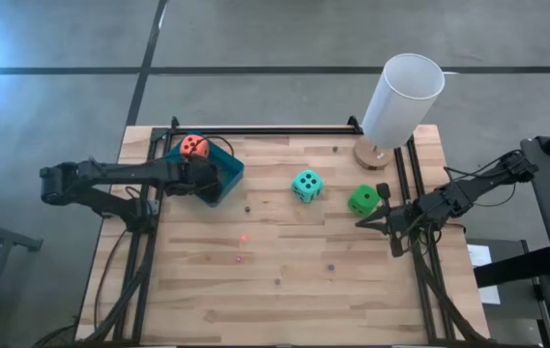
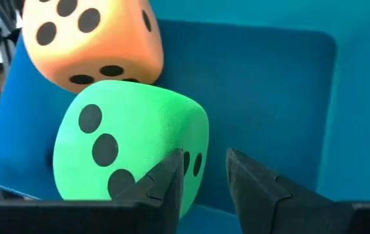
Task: Pick & Place Dice
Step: Put the big green dice on the left into the blue bin
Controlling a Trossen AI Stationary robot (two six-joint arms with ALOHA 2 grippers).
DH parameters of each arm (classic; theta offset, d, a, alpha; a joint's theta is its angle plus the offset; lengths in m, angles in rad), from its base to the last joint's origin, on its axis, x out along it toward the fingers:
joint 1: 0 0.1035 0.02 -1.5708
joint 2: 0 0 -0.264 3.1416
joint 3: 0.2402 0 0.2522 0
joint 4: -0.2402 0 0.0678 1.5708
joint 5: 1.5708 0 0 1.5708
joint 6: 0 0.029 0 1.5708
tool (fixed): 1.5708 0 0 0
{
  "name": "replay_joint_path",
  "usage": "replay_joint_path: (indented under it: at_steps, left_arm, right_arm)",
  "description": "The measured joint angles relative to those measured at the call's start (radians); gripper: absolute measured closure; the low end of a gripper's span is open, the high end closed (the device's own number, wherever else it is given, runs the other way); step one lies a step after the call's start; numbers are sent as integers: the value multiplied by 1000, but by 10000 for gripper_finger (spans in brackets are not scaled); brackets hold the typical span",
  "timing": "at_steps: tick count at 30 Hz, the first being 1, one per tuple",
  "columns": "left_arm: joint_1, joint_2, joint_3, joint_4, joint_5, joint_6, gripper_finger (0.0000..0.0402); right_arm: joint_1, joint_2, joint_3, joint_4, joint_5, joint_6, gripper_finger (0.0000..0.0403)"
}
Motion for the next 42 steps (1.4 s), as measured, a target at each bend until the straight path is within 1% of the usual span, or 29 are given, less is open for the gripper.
replay_joint_path:
  at_steps: [8,12,22,37,42]
  left_arm:
    - [0,0,0,-68,-21,-8,282]
    - [1,0,0,-68,-22,-8,282]
    - [1,0,0,-2,5,2,282]
    - [1,1,-2,6,23,1,282]
    - [1,1,-48,60,24,7,282]
  right_arm:
    - [0,0,0,0,0,-1,394]
    - [0,0,0,0,0,0,394]
    - [0,0,0,0,0,0,394]
    - [0,0,0,0,0,0,394]
    - [0,0,0,0,0,0,394]
